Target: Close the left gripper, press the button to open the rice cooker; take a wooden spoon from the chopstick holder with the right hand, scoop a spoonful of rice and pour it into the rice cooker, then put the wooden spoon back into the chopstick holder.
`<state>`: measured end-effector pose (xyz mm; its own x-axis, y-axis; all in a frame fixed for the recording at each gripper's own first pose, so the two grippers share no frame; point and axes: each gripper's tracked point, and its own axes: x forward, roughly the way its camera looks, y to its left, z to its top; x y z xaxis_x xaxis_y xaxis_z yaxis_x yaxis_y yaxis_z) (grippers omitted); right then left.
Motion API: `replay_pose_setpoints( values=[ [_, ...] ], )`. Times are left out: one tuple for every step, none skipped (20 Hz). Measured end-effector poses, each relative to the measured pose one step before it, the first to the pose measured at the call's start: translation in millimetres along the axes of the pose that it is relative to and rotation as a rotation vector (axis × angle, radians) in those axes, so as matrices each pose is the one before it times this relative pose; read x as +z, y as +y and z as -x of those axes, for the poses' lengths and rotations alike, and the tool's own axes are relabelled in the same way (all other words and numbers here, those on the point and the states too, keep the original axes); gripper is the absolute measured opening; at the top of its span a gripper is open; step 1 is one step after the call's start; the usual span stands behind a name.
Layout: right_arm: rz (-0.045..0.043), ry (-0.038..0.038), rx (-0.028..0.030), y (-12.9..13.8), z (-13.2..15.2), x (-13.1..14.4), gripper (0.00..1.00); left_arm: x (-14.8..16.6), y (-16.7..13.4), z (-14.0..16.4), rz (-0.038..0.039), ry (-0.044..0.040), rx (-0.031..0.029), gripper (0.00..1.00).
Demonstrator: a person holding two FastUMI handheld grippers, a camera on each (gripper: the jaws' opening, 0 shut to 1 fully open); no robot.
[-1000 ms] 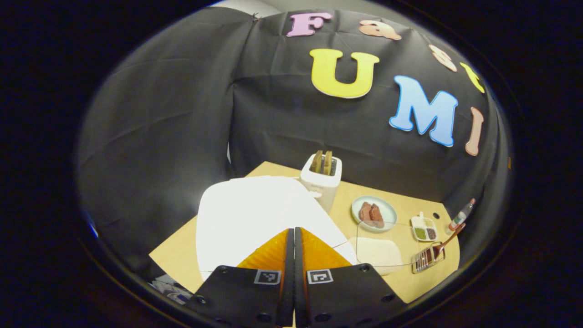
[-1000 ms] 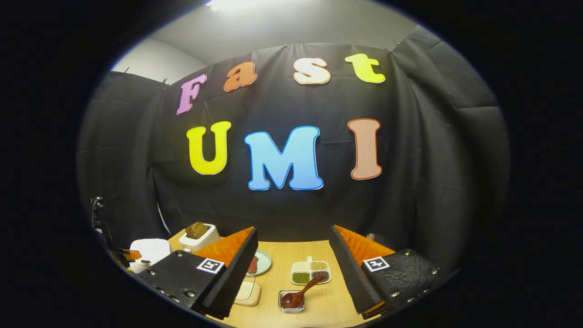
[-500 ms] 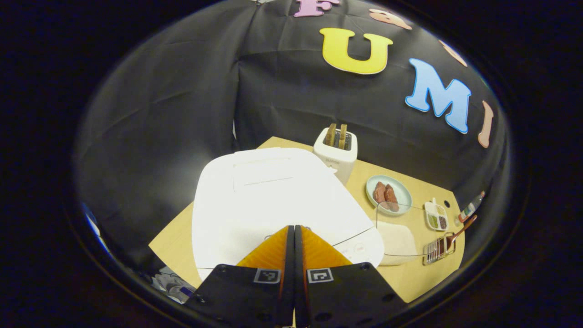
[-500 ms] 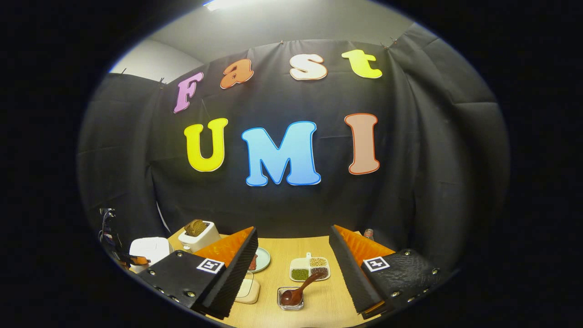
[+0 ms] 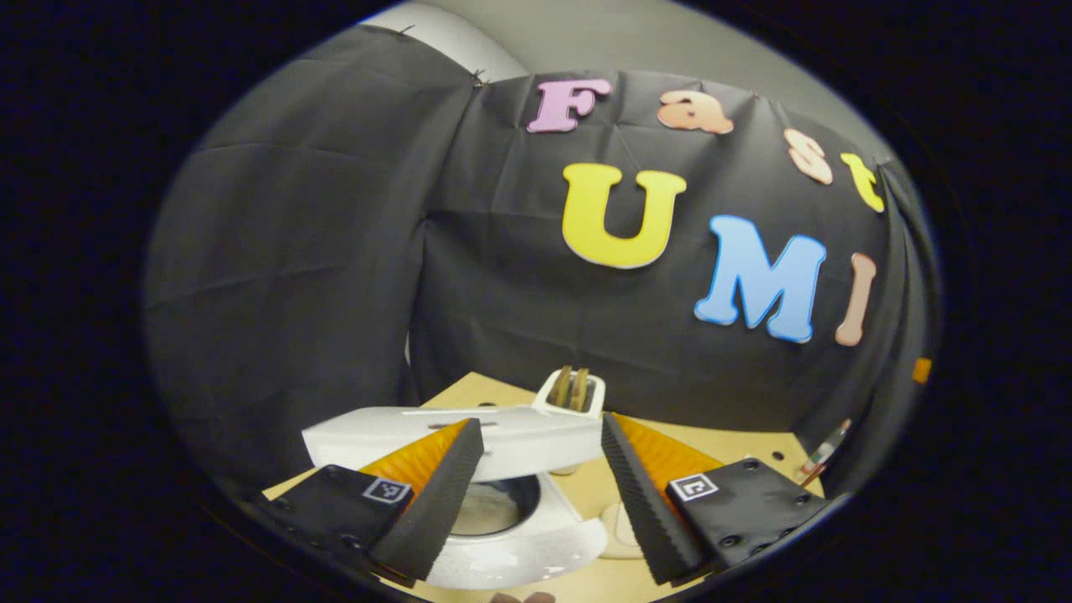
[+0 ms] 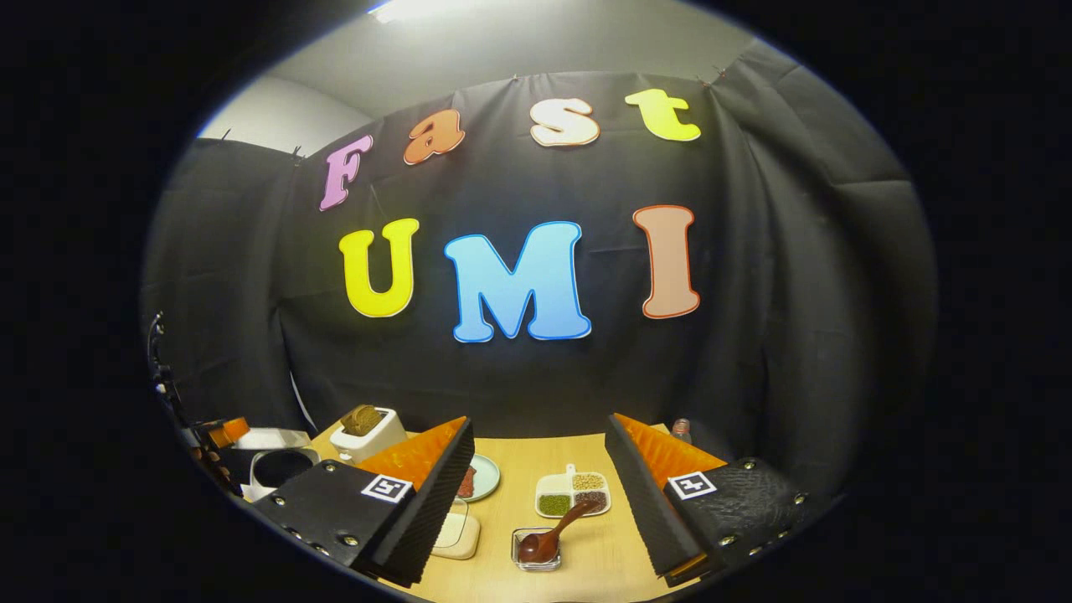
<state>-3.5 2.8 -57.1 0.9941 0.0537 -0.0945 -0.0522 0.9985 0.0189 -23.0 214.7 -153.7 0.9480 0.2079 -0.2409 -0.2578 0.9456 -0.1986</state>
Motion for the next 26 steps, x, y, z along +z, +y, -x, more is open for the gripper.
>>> replay_pose_setpoints(
  values=[
    [0.0036, -0.00241, 0.00078, -1.16, -0.67, -2.74, 0.96, 8.99, -7.35, 4.22, 0.01338, -0.03611, -0.00946, 0.96],
    [0.00784, -0.0041, -0.00047, -1.4, -0.74, -2.13, 0.96, 7.41, -2.64, 5.8, -0.00682, -0.03343, -0.00405, 0.96],
    [0.00626, 0.00022, 0.00034, -1.83, -1.14, -3.49, 0.96, 9.52, -4.82, 3.88, -0.02386, -0.0316, -0.00176, 0.96],
    [0.00327, 0.00234, -0.00398, -2.86, -1.7, -4.75, 0.96, 9.72, -6.52, 2.51, -0.02679, -0.01877, -0.00501, 0.97],
    [0.00212, 0.00431, -0.00953, -5.42, -1.79, -5.03, 0.96, 5.73, -7.73, 1.71, -0.02553, -0.01224, -0.01008, 0.99],
    [0.00185, 0.00993, -0.01334, -5.65, -2.7, -5.82, 0.96, 4.96, -7.82, 2.8, -0.02066, -0.01427, -0.01148, 0.94],
    [0.00192, 0.01237, -0.00897, -4.64, -1.74, -7.82, 0.96, 5.07, -7.73, 2.71, -0.02204, -0.0101, -0.01132, 0.96],
    [0.00382, 0.00725, -0.00571, -4.04, -2.82, -6.59, 0.96, 1.69, -6.23, 1.55, -0.0198, -0.01093, -0.00664, 0.94],
    [0.00408, 0.00779, -0.00827, -5.19, -4.69, -7.65, 0.96, 2.67, -6.26, 2.63, -0.01816, -0.01089, -0.00973, 0.96],
    [0.00011, 0.00637, -0.00956, -4.68, -5.09, -8.36, 0.96, 0.99, -7.79, 2.31, -0.01597, -0.00564, -0.00987, 0.99],
    [-0.00542, 0.01006, -0.01148, -4.72, -6.34, -10.07, 0.95, -0.73, -7.95, 1.25, -0.01248, 0.00019, -0.01213, 0.99],
    [-0.00951, 0.01921, -0.01044, -4.32, -7.66, -14.05, 0.96, -1.17, -7.31, 3.2, -0.01061, 0.00038, -0.00899, 0.96],
    [-0.01116, 0.02471, -0.00367, -1.34, -8.74, -15.56, 0.96, 1.32, -6.63, 1.22, -0.01133, -0.00584, -0.00881, 0.97],
    [-0.00817, 0.02309, 0.00029, -0.31, -9.31, -13.63, 0.96, 2.59, -5.92, 1.28, -0.01112, -0.01092, -0.00601, 0.99],
    [0.00058, 0.01861, 0.0027, 0.2, -9.96, -11.83, 0.96, 5.09, -5.76, 1.83, -0.00841, -0.02002, -0.0032, 0.99],
    [0.00527, 0.01127, 0.00059, -0.29, -9.28, -9.27, 0.96, 5.5, -4.58, 3.45, -0.00256, -0.02348, -0.00578, 0.96],
    [0.01126, 0.01202, -0.00456, -1.31, -9.01, -9.89, 0.96, 4.37, -5.99, 0.71, -0.00313, -0.01466, -0.00877, 0.99],
    [0.00209, 0.01034, -0.00038, 0.0, -8.38, -7.17, 0.96, -0.59, -3.64, 0.63, -0.00859, -0.00105, -0.0016, 0.96],
    [-0.00544, 0.0088, 0.00444, 0.13, -5.87, -7.17, 0.96, 1.24, -2.34, 1.37, -0.00934, -0.00054, 0.00034, 0.96],
    [-0.00495, 0.00683, -0.00005, -0.33, -6.83, -5.86, 0.96, 2.08, -1.28, 1.23, -0.00455, -0.00175, 0.00089, 0.96],
    [-0.0021, 0.00554, -0.00457, -1.97, -6.67, -4.52, 0.96, 1.76, -2.02, 0.6, 0.00027, -0.00192, -0.00145, 0.94],
    [-0.0056, 0.00524, 0.00129, -1.15, -5.88, -3.76, 0.96, 0.7, -0.64, 0.64, -0.00053, -0.00069, 0.00245, 0.99],
    [-0.00842, 0.01037, 0.00119, -1.06, -5.85, -5.87, 0.96, 0.43, -0.42, 0.32, -0.00431, 0.00292, 0.00155, 0.99],
    [-0.01028, 0.00879, 0.00157, -0.86, -6.36, -4.87, 0.96, -0.01, 1.24, 2.15, -0.00427, 0.00414, 0.00307, 0.99],
    [-0.00384, 0.0115, -0.00132, -1.74, -6.36, -5.84, 0.96, -1.48, -0.7, 0.86, -0.00031, 0.01217, 0.00079, 0.96],
    [-0.00355, 0.00994, 0.00539, 0.2, -6.72, -5.02, 0.96, -3.21, 1.79, 1.22, 0.00096, 0.00747, 0.00502, 0.95]
  ],
)
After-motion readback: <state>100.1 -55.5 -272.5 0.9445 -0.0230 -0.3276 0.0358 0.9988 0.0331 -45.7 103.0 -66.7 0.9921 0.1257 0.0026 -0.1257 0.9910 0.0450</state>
